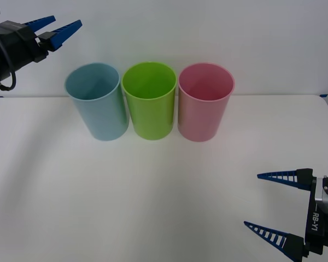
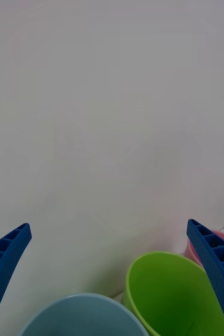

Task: Put cans in the blue bin and PET bottles in the pink bin and trash in the green bin.

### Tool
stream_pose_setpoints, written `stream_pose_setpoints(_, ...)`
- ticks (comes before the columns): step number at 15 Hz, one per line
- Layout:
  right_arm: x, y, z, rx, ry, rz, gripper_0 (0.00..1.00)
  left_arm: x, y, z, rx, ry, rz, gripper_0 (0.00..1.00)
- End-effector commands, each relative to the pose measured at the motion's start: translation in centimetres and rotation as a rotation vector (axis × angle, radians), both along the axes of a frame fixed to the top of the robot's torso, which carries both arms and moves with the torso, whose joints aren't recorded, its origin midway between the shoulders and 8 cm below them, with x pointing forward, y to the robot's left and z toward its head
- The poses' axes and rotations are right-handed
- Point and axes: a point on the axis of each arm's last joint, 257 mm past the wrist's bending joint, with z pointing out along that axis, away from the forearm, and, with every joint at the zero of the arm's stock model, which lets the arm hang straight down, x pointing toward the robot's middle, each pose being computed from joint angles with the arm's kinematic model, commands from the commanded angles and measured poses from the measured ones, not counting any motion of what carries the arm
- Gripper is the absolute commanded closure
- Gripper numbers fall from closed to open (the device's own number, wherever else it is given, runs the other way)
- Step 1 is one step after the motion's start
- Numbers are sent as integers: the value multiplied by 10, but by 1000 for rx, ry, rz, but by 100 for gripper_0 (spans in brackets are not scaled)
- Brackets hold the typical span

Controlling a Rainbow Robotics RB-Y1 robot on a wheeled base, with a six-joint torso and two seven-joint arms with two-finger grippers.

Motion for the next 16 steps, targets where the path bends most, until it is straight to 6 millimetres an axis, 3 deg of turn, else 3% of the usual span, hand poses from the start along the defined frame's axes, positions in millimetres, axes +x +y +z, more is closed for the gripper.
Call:
stream_pose_setpoints(1,0,0,0,0,0,0,0,-13,14,10,-8,-4,-23,0)
stream_pose_setpoints(5,0,0,0,0,0,0,0,-49,30,0,23,6,-90,0)
stream_pose_setpoints(8,0,0,0,0,0,0,0,-80,38,-22,69,20,-107,0)
stream_pose_setpoints(16,0,0,0,0,0,0,0,-169,44,-115,175,165,-175,0)
